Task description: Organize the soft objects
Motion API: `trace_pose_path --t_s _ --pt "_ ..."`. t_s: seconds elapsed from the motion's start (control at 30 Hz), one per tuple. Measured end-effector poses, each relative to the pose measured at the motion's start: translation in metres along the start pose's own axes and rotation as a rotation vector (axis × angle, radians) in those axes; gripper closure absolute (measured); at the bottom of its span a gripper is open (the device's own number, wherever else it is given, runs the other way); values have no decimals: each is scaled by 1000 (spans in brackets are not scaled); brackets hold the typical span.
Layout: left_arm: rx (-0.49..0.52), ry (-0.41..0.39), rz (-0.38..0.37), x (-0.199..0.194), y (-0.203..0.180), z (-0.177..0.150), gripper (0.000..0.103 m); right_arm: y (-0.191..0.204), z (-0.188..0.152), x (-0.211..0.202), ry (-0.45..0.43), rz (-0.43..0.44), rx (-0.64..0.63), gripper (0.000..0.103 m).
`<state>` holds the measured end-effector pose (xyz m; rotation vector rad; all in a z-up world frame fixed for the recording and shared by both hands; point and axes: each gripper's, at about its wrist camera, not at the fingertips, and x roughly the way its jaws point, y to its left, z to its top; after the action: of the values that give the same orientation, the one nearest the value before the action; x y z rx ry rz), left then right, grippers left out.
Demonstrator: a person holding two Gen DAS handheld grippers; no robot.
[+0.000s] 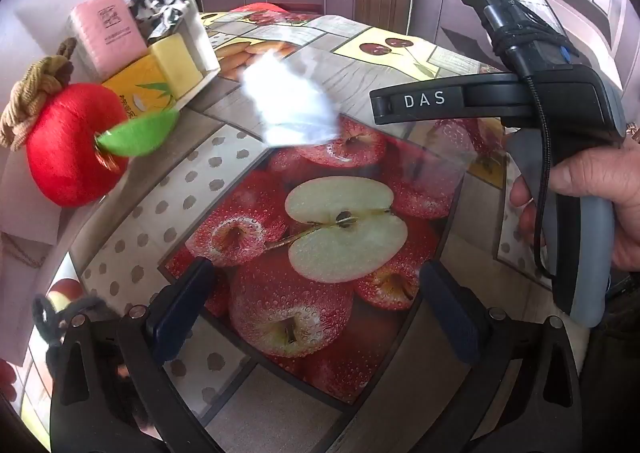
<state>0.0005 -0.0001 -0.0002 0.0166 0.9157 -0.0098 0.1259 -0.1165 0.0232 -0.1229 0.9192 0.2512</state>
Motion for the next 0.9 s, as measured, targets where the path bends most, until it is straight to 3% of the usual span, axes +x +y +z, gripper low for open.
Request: trace_pose_path --t_s 0.9 --pt "1 0 -1 -3 -2 -1 1 1 1 0 1 1 0 0"
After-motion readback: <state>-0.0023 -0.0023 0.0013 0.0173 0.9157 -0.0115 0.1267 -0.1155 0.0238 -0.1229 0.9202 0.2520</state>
